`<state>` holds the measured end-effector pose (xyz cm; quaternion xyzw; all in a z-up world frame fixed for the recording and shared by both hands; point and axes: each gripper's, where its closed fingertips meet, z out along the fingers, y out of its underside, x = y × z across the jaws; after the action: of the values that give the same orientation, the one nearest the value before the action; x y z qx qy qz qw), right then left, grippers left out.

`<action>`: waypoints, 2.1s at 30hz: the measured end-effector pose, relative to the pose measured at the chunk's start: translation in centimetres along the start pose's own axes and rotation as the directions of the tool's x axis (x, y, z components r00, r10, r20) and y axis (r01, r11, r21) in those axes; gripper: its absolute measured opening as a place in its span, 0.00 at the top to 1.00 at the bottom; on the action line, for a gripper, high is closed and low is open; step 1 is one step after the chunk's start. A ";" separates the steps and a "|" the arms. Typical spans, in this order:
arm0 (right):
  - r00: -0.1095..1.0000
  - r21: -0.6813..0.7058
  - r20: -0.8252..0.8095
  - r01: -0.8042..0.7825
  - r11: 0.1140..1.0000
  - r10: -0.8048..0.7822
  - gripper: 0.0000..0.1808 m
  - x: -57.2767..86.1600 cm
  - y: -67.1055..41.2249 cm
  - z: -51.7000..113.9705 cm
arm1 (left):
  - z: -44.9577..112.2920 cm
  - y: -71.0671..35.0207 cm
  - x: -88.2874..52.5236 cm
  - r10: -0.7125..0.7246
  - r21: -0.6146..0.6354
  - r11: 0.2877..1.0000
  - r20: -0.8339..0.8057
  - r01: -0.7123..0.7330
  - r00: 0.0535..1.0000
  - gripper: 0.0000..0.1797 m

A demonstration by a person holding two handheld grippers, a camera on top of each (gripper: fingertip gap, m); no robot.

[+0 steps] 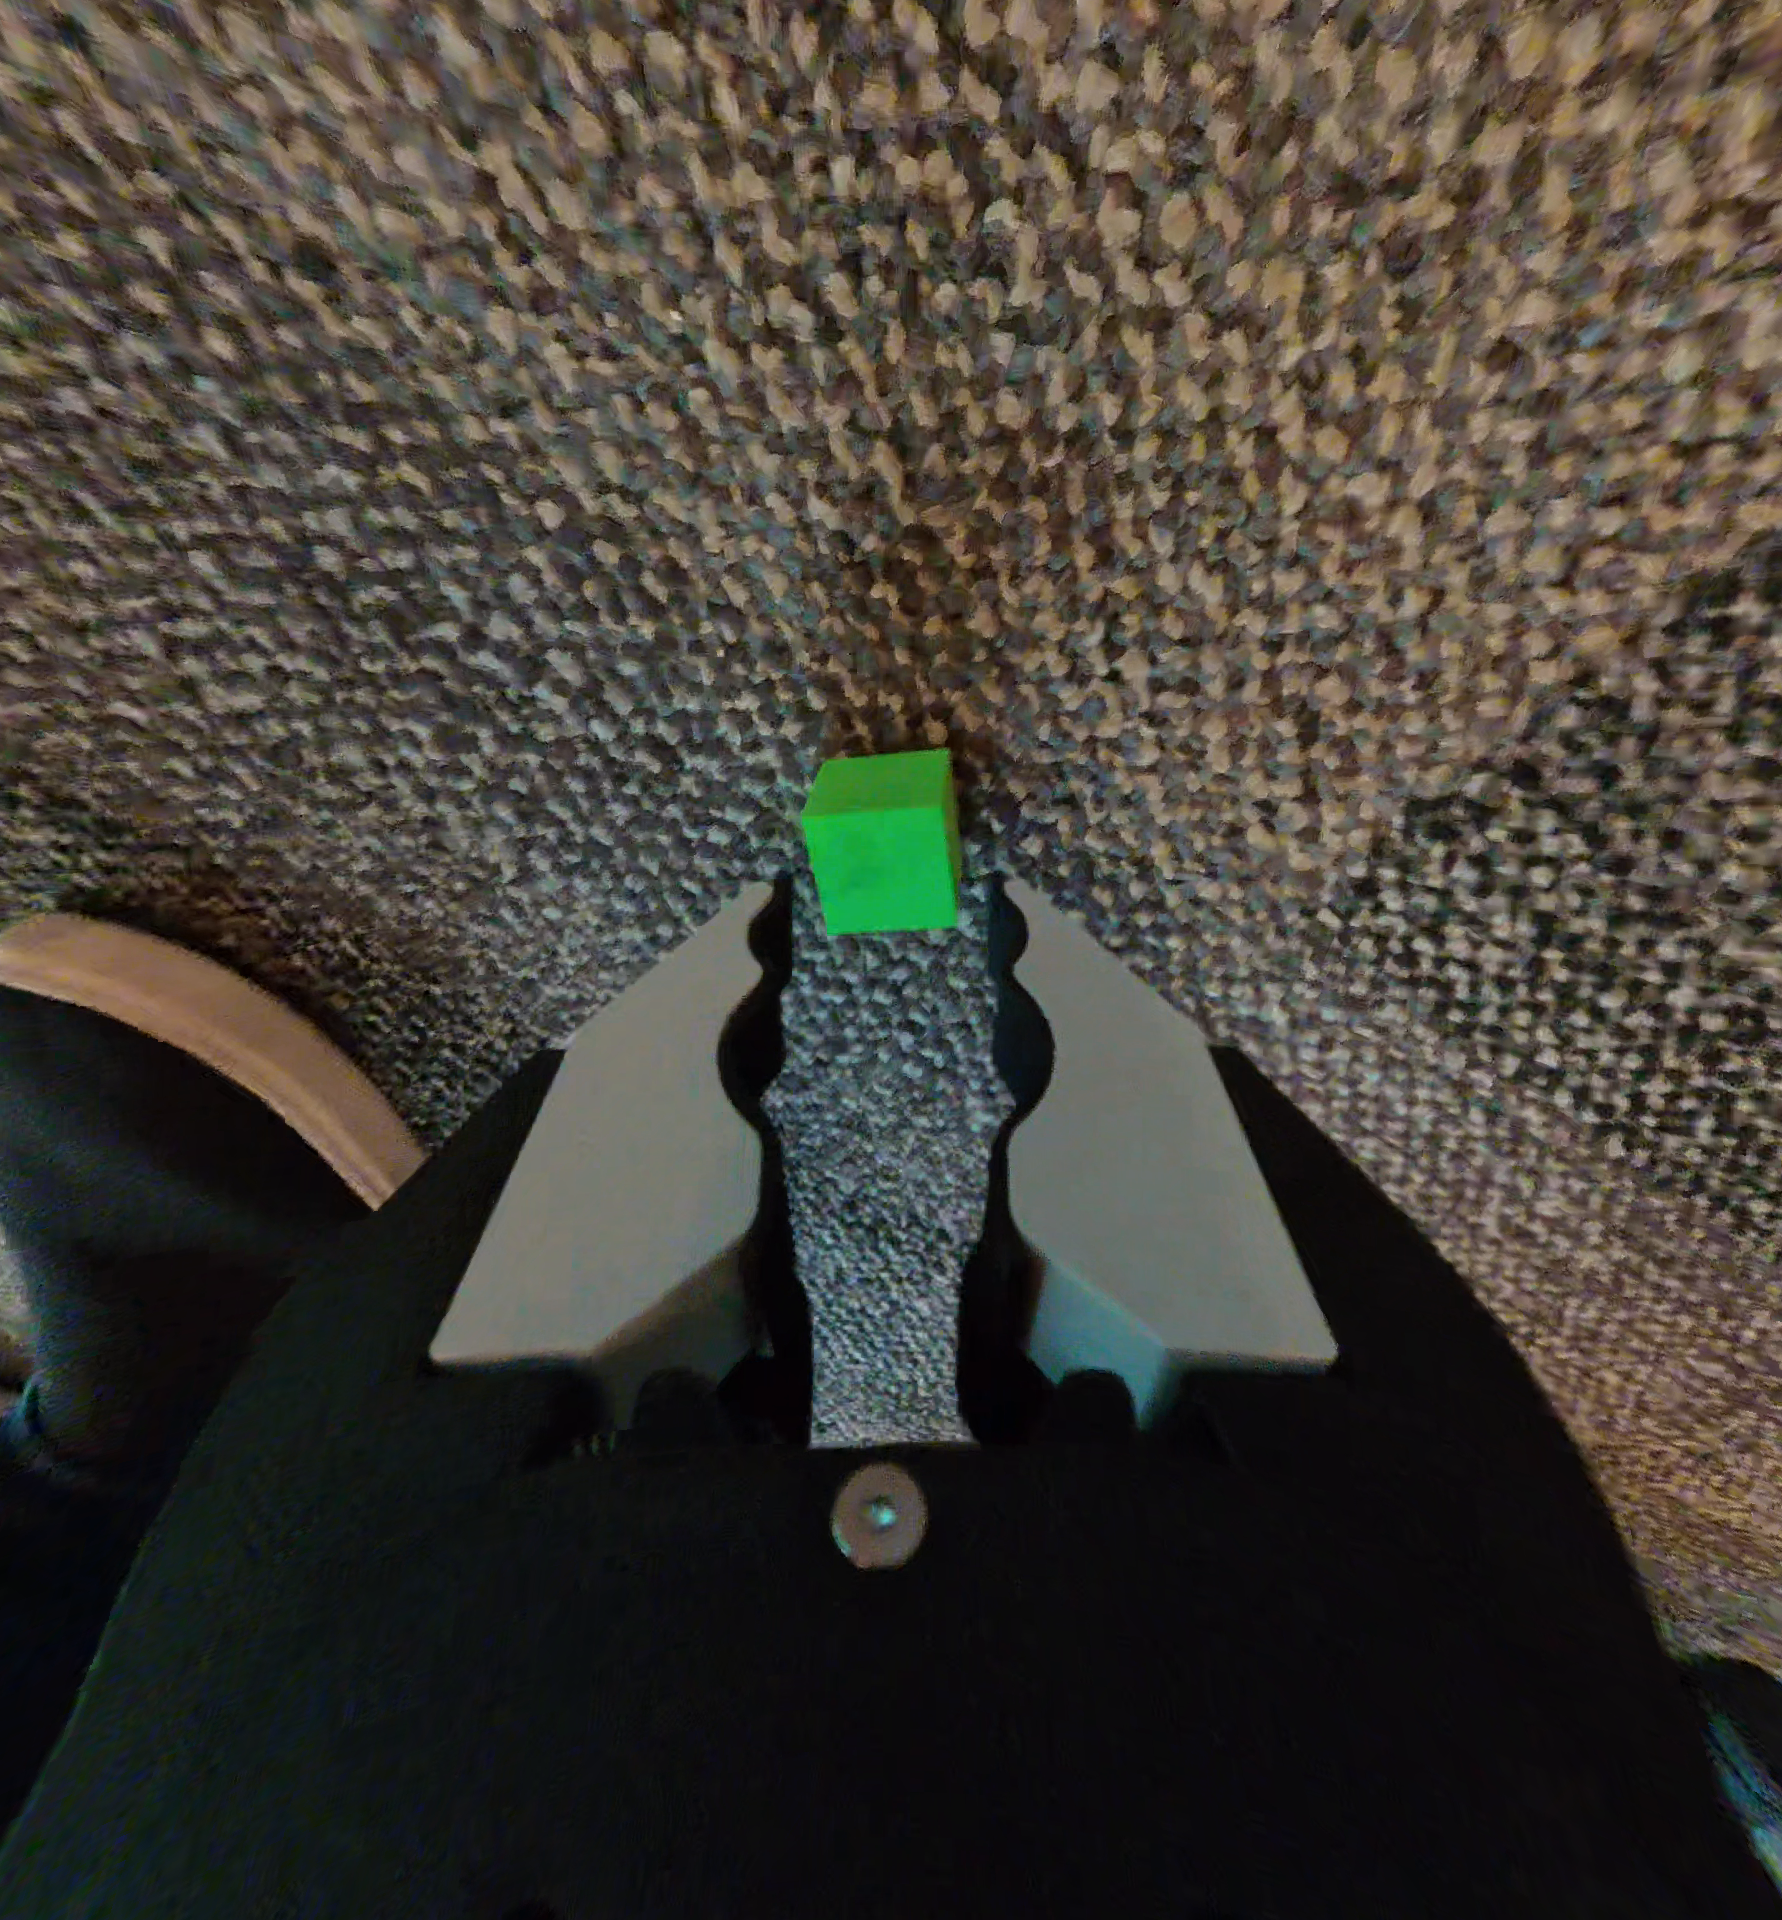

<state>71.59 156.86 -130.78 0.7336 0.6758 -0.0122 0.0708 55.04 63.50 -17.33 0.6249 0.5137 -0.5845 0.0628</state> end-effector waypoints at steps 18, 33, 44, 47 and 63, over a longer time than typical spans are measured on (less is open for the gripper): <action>0.881 0.186 0.158 0.417 0.890 -0.446 0.86 -21.0 -10.0 -2.1 | -0.6 0.2 0.1 0.015 -0.013 1.000 0.042 -0.014 0.999 0.90; 0.940 0.054 0.071 0.331 0.942 -0.334 0.80 -22.6 -10.1 3.0 | -1.0 -0.1 0.4 0.023 0.010 1.000 0.034 -0.023 0.999 0.90; 0.898 0.194 0.125 0.394 0.898 -0.421 0.86 -25.5 -12.2 -5.3 | -1.1 -0.3 0.6 0.032 0.026 0.999 0.030 -0.033 0.999 0.90; 0.866 0.269 0.106 0.449 0.852 -0.489 0.86 -26.3 -14.0 -13.6 | -1.0 -0.2 0.6 0.029 0.023 0.999 0.028 -0.029 0.999 0.90; 0.416 0.473 0.066 0.788 0.395 -0.907 0.86 -41.5 -16.4 -62.8 | -1.1 -0.6 0.4 0.010 0.055 0.998 0.020 -0.011 1.000 0.88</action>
<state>46.81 124.56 -65.30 0.2638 0.9196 -0.2902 0.0212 55.29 64.71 -16.98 0.6233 0.4935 -0.6042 0.0538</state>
